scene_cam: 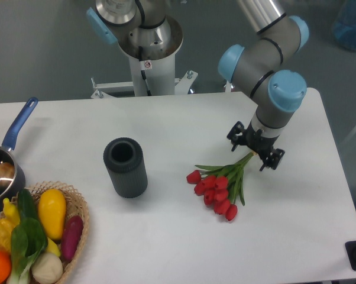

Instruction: Pick up the flowers from the table

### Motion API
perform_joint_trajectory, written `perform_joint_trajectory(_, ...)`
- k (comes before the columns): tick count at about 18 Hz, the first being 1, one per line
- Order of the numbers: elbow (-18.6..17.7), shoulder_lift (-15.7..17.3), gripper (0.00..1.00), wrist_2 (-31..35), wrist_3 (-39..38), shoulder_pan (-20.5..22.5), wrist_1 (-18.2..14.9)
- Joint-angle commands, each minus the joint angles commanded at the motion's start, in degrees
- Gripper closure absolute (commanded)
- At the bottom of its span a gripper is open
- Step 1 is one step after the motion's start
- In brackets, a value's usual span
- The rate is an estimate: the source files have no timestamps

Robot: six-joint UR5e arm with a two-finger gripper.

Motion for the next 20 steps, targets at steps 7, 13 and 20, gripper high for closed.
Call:
perform_joint_trajectory(7, -2.12, 0.44, 0.62, 0.09, -1.58, -1.76, 0.18)
perform_joint_trajectory(13, 0.42, 0.79, 1.0, 0.44, -7.47, -1.76, 0.09)
perform_joint_trajectory(20, 4.64, 2.29, 1.0, 3.78, -10.72, -0.44, -0.17)
